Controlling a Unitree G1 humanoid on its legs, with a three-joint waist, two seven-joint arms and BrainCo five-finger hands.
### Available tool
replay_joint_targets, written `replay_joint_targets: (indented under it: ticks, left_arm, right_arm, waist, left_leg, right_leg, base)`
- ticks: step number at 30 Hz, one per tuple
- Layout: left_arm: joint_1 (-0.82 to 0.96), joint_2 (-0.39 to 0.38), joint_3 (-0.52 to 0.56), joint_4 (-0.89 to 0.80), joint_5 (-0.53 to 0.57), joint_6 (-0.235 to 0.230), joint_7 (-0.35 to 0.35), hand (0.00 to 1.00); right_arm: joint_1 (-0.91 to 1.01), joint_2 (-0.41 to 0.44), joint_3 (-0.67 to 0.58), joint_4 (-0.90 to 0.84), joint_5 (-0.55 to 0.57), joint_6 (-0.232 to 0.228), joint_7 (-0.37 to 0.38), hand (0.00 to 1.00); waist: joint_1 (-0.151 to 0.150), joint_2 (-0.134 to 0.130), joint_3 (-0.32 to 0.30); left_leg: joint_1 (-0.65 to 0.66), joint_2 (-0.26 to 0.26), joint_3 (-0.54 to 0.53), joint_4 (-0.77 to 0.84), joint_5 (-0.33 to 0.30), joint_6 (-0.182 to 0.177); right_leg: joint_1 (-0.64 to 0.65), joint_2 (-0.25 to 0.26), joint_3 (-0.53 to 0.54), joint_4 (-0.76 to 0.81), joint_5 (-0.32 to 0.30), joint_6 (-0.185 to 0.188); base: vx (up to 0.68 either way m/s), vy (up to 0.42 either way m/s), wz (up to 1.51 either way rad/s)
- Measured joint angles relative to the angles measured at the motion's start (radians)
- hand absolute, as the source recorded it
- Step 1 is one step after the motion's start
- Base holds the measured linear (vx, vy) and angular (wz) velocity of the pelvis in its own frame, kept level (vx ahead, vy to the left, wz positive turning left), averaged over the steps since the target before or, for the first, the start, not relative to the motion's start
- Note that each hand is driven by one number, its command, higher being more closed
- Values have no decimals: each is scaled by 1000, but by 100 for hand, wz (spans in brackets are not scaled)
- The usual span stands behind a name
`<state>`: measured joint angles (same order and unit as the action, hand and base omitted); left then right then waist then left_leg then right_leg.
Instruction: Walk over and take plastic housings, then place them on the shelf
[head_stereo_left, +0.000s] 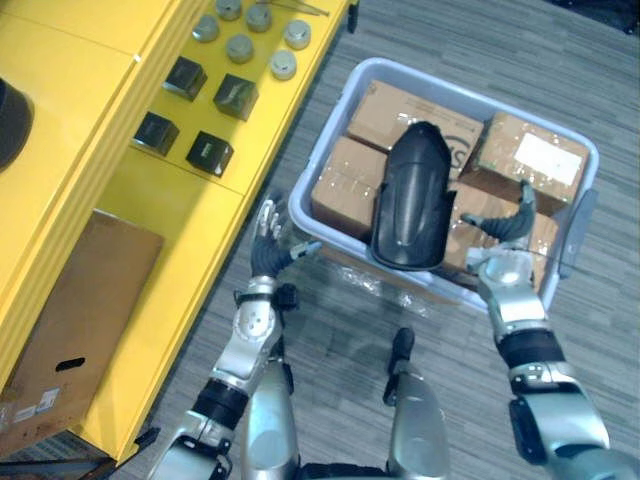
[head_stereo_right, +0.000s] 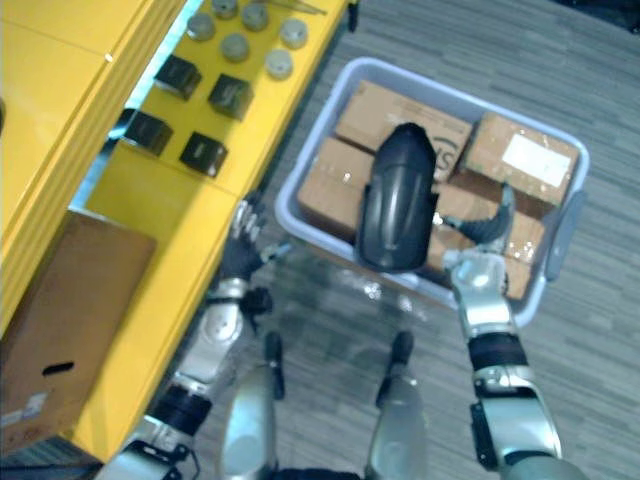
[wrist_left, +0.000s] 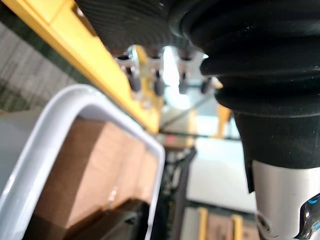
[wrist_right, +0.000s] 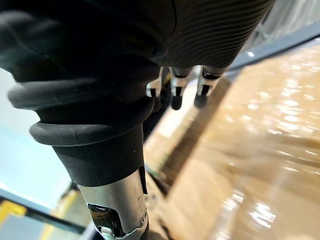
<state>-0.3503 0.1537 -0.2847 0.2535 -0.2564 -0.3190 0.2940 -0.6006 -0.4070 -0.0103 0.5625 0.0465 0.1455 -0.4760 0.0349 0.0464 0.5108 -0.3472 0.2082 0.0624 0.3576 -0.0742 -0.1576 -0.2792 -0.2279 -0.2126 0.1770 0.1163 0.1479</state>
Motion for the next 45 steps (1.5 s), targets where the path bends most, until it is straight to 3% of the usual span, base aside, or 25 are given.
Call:
replay_joint_targets:
  ticks: [10,17,20,25,30,39,45]
  left_arm:
    - [0,-5,-1,7,-2,0,-34,0]
    - [8,-5,-2,22,-9,0,-36,0]
    - [23,-7,-4,24,-9,0,-36,0]
    - [39,-7,-10,24,-8,0,-34,0]
    - [40,-24,-24,19,-7,1,-33,0]
    - [61,-45,-35,-2,-1,16,-33,0]
    - [67,-52,-44,-2,-1,18,-33,0]
  right_arm:
    - [-12,1,43,95,2,9,108,0]
    - [-10,8,74,134,1,-14,105,0]
    - [-10,19,84,141,-3,-13,57,0]
    - [-10,20,65,127,-22,-12,-111,0]
    - [-7,20,-9,-68,-50,-23,-236,0]
    - [6,48,9,-147,-81,-30,-217,0]
    - [5,52,45,-103,-79,10,-154,0]
  waist:
    - [4,1,-2]
    - [4,2,-42]
    - [4,3,-55]
    - [4,3,-55]
    - [-3,3,-55]
    - [-9,6,-57]
    - [-8,8,-58]
  left_leg:
    - [-2,-6,-2,-2,3,2]
    - [-6,-10,-4,-3,3,3]
    - [-6,-10,-4,-2,3,3]
    - [-5,-11,-4,-2,4,3]
    - [-2,-12,-3,-3,4,2]
    - [16,-15,8,-20,9,1]
    - [18,-18,10,-33,13,1]
  right_leg:
    - [-1,-6,-3,3,0,1]
    - [-2,-10,-5,3,0,2]
    - [-2,-10,-5,3,0,2]
    - [-1,-11,-5,3,0,3]
    - [-1,-12,-4,3,1,3]
    - [-1,-15,9,3,1,4]
    - [-3,-17,11,2,1,4]
  base:
    - [0,0,0]
    - [0,0,0]
    - [0,0,0]
    - [0,0,0]
    - [0,0,0]
    - [2,1,-2]
    - [2,1,-1]
